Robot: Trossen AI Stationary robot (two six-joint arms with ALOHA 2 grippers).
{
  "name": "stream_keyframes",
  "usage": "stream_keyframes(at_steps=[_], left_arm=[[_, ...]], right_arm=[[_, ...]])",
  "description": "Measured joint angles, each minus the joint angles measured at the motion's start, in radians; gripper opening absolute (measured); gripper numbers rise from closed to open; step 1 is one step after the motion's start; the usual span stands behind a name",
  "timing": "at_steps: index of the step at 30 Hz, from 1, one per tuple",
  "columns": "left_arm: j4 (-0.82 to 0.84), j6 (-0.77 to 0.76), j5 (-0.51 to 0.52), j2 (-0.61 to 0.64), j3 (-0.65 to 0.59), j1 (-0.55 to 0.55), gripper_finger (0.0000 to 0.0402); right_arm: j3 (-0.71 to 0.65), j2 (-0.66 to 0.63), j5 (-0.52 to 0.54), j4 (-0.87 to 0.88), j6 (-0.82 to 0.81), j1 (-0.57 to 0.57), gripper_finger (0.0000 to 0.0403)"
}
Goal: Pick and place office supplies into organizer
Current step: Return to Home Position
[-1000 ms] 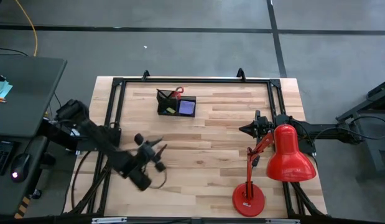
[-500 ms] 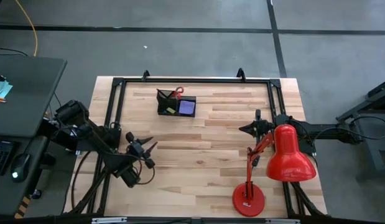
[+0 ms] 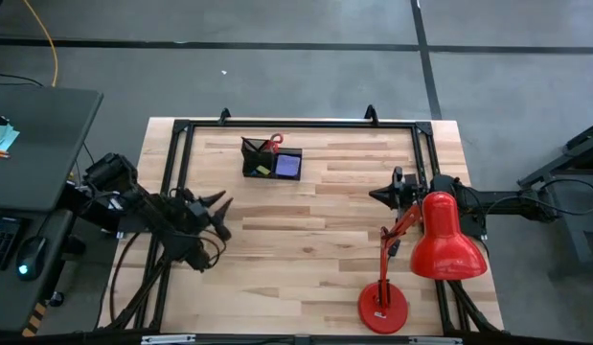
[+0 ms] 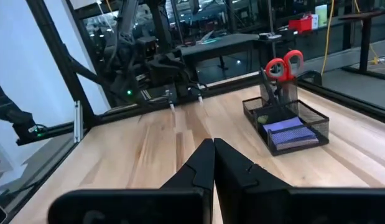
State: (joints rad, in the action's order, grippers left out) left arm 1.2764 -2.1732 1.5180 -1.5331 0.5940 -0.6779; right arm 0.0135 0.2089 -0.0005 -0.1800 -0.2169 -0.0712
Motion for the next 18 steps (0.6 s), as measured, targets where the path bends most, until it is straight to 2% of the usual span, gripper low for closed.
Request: stream_keyframes(at_steps=[2, 8, 13, 16, 18], left_arm=[[0.046, -0.061, 0.0, 0.006, -0.008, 0.038, 0.0129], [0.032, -0.208, 0.013, 0.01, -0.08, 0.183, 0.0129], [0.001, -0.43, -0.08, 0.027, -0.18, 0.28, 0.0129], [-0.068, -0.407, -0.119, 0.027, -0.207, 0.284, 0.0129], [-0.117, -0.259, -0.133, 0.026, -0.198, 0.26, 0.0129]], right_arm=[[0.0, 0.0, 0.006, -0.004, -0.003, 0.0, 0.0], [-0.003, 0.001, 0.018, -0.029, -0.021, 0.0, 0.0], [-0.003, 0.0, 0.052, -0.066, -0.105, 0.0, 0.0], [-0.004, 0.0, 0.062, -0.055, -0.065, 0.0, 0.0], [-0.004, 0.0, 0.078, -0.037, -0.029, 0.0, 0.0]])
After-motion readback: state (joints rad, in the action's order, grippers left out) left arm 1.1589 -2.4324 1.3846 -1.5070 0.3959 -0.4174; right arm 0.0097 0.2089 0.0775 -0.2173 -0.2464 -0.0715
